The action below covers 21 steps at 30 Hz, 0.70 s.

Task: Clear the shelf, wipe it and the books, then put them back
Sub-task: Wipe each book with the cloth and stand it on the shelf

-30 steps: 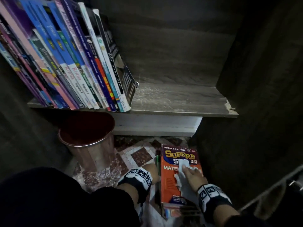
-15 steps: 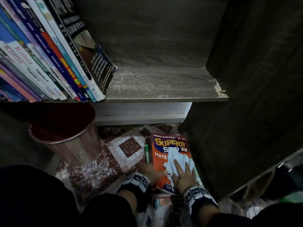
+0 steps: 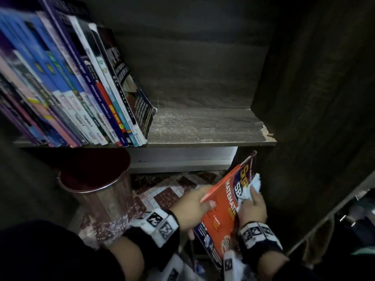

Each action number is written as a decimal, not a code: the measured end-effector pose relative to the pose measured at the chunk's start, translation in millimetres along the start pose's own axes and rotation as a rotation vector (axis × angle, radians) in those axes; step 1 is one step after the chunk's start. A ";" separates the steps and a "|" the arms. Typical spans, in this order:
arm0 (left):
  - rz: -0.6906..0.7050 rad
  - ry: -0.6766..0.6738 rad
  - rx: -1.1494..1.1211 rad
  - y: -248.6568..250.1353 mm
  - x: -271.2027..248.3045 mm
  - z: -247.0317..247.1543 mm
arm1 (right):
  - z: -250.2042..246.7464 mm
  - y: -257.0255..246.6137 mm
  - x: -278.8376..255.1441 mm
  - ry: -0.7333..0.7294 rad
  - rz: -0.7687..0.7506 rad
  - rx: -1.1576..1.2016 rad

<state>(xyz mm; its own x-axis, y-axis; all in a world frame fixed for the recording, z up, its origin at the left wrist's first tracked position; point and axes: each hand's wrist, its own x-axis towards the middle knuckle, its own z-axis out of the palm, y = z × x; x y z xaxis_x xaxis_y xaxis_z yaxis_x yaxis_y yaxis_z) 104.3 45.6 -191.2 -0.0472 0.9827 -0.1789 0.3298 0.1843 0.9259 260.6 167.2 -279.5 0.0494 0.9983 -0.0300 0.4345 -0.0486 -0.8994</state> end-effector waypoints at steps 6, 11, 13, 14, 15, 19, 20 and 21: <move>0.138 0.190 -0.195 28.7 -78.4 -49.7 | -9.5 -103.5 -43.6 0.195 -0.308 -0.447; 0.229 0.359 -0.331 38.7 -104.0 -52.9 | 3.2 -135.9 -125.9 -0.227 -1.003 -0.401; 0.247 0.386 -0.360 42.4 -113.6 -57.3 | -6.0 -133.7 -133.7 -0.271 -1.271 -0.317; 0.258 0.378 -0.375 43.6 -119.3 -58.9 | -9.7 -130.5 -121.9 -0.260 -1.276 -0.317; 0.269 0.362 -0.383 44.8 -124.8 -60.2 | -13.3 -131.0 -108.6 -0.203 -1.205 -0.315; 0.284 0.360 -0.347 46.8 -134.7 -58.5 | -9.0 -146.8 -84.2 -0.053 -0.626 -0.259; 0.278 0.380 -0.335 46.6 -134.5 -57.1 | -2.7 -149.3 -98.4 -0.028 -0.744 -0.245; 0.273 0.404 -0.319 45.5 -133.6 -56.1 | 6.5 -147.8 -111.7 -0.026 -0.895 -0.251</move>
<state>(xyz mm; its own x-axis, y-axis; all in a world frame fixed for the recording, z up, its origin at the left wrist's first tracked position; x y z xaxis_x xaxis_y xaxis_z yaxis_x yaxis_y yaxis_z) 72.8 -76.5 -106.5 -0.3768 0.9118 0.1635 0.0834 -0.1423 0.9863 185.0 63.1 -146.0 -0.4170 0.6673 0.6171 0.4831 0.7378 -0.4714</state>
